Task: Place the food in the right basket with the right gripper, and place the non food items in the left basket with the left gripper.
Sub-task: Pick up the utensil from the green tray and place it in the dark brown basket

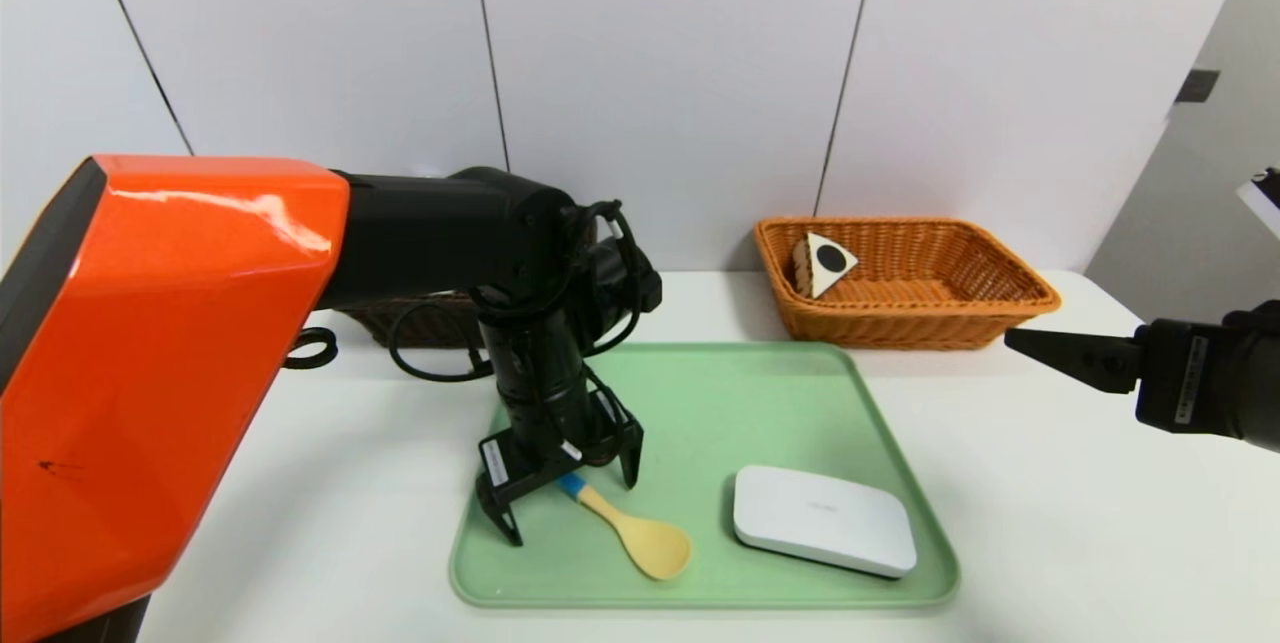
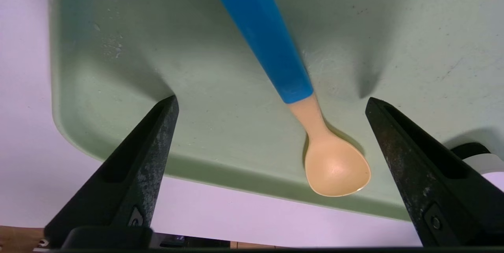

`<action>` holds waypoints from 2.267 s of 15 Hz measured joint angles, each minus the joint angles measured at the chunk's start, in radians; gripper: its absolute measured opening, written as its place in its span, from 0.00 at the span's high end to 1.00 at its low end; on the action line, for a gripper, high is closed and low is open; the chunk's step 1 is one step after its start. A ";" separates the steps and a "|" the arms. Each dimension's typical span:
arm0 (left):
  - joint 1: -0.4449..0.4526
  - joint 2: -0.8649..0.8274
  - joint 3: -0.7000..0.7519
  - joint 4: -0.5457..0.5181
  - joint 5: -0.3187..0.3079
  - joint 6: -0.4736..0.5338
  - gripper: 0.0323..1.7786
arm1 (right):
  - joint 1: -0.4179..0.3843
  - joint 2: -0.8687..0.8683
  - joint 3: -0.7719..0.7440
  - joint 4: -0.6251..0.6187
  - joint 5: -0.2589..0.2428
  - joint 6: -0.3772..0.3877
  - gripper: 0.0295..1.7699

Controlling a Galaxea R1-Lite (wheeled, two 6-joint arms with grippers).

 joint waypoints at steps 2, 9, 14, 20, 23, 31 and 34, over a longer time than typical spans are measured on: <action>0.000 0.004 -0.001 0.001 0.003 0.000 0.05 | 0.000 0.000 0.001 0.001 0.000 0.000 0.04; 0.000 0.019 0.000 0.005 0.036 0.013 0.27 | -0.004 0.002 0.004 -0.003 0.000 0.000 0.04; 0.001 0.021 0.000 -0.001 0.035 0.017 0.55 | -0.004 0.005 0.003 -0.007 0.000 -0.001 0.04; 0.003 0.023 0.001 -0.004 0.034 0.017 0.93 | -0.004 0.003 0.004 -0.007 0.010 -0.001 0.04; 0.003 0.022 -0.003 -0.001 0.034 0.016 0.93 | -0.004 0.002 0.004 -0.005 0.019 0.000 0.04; 0.013 -0.059 -0.075 0.062 0.033 0.089 0.93 | -0.004 0.003 0.007 0.000 0.020 0.000 0.04; 0.012 -0.143 -0.075 0.064 0.030 0.124 0.93 | -0.004 0.006 0.011 -0.001 0.023 0.000 0.04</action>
